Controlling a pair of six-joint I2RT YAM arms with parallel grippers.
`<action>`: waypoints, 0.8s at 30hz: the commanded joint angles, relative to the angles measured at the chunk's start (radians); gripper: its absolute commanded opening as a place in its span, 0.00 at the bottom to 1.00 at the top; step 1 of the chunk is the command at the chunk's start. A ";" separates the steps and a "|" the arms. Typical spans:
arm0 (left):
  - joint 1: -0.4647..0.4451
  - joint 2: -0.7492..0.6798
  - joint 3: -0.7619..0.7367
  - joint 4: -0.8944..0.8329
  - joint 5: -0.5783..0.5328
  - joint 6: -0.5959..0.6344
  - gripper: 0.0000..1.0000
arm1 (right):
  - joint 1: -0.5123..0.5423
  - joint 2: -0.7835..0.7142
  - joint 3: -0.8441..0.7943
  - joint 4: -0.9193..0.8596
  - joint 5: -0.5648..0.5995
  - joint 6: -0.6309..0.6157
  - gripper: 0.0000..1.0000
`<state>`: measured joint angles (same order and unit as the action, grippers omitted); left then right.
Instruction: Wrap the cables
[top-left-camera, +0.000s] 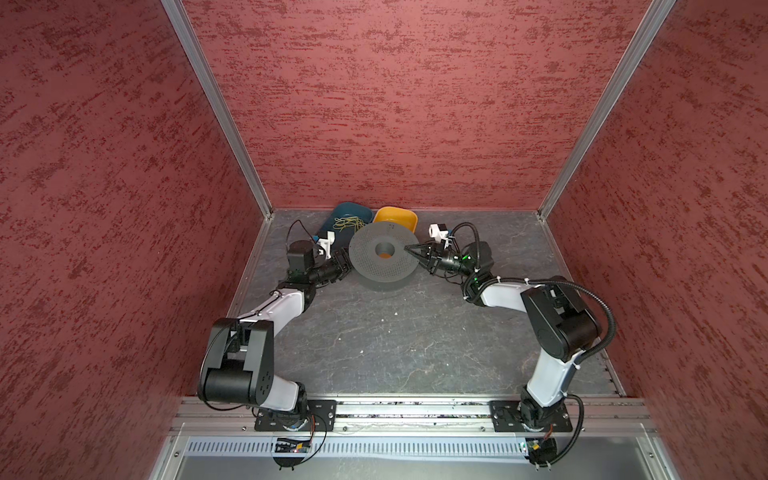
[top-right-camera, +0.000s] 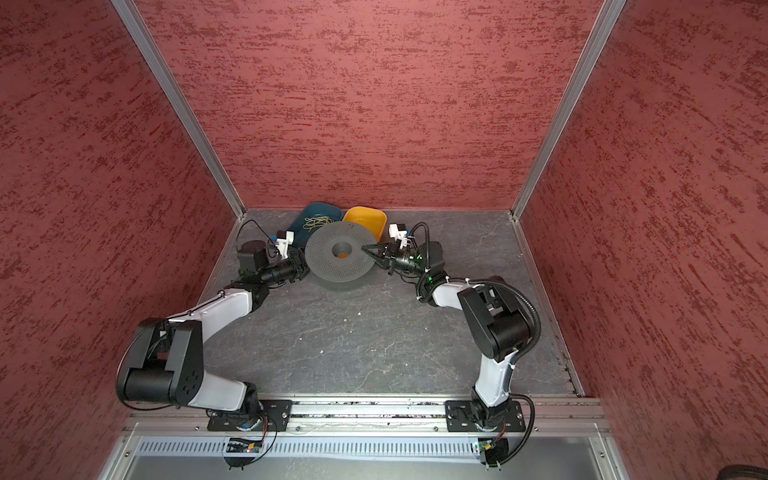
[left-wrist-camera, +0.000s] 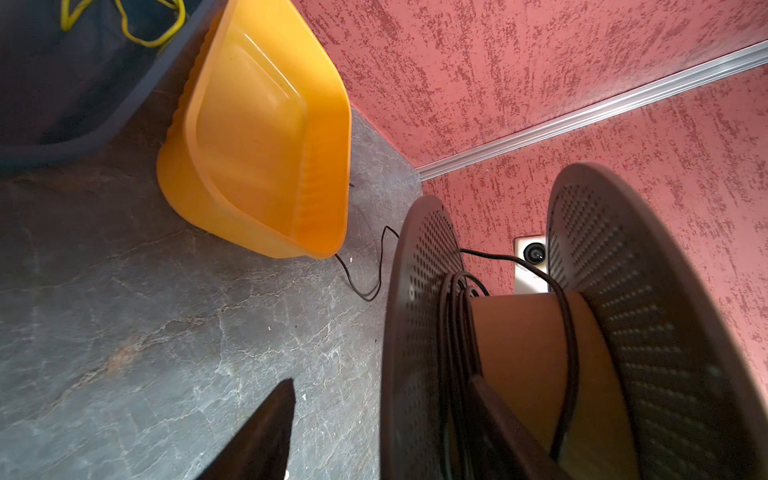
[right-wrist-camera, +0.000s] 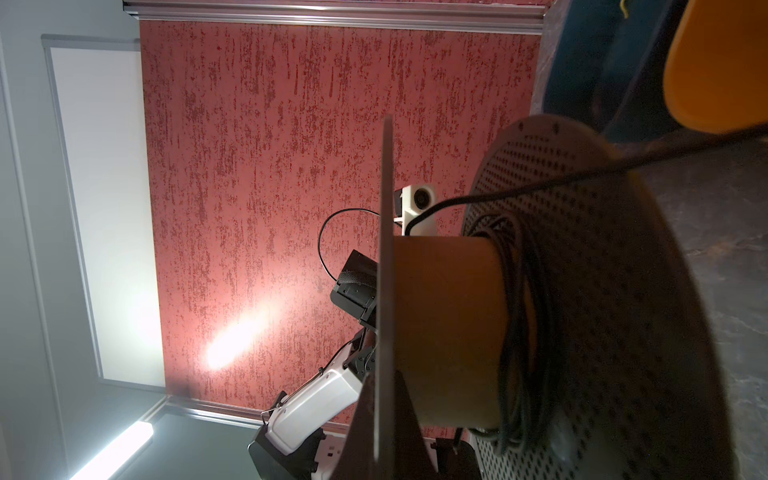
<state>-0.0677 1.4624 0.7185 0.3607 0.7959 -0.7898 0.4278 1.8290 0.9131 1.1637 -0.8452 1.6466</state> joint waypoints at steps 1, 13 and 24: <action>-0.020 -0.001 -0.009 0.036 0.021 0.007 0.63 | -0.002 -0.019 0.018 0.145 0.009 0.028 0.00; -0.051 0.026 0.023 0.062 0.032 -0.033 0.26 | -0.002 -0.025 -0.005 0.155 0.003 0.034 0.00; -0.051 -0.191 0.213 -0.485 -0.073 0.096 0.00 | -0.100 -0.026 -0.098 0.178 -0.077 -0.166 0.45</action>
<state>-0.1234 1.3243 0.8673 0.0792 0.7689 -0.8009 0.3717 1.8435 0.8288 1.2499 -0.8890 1.5841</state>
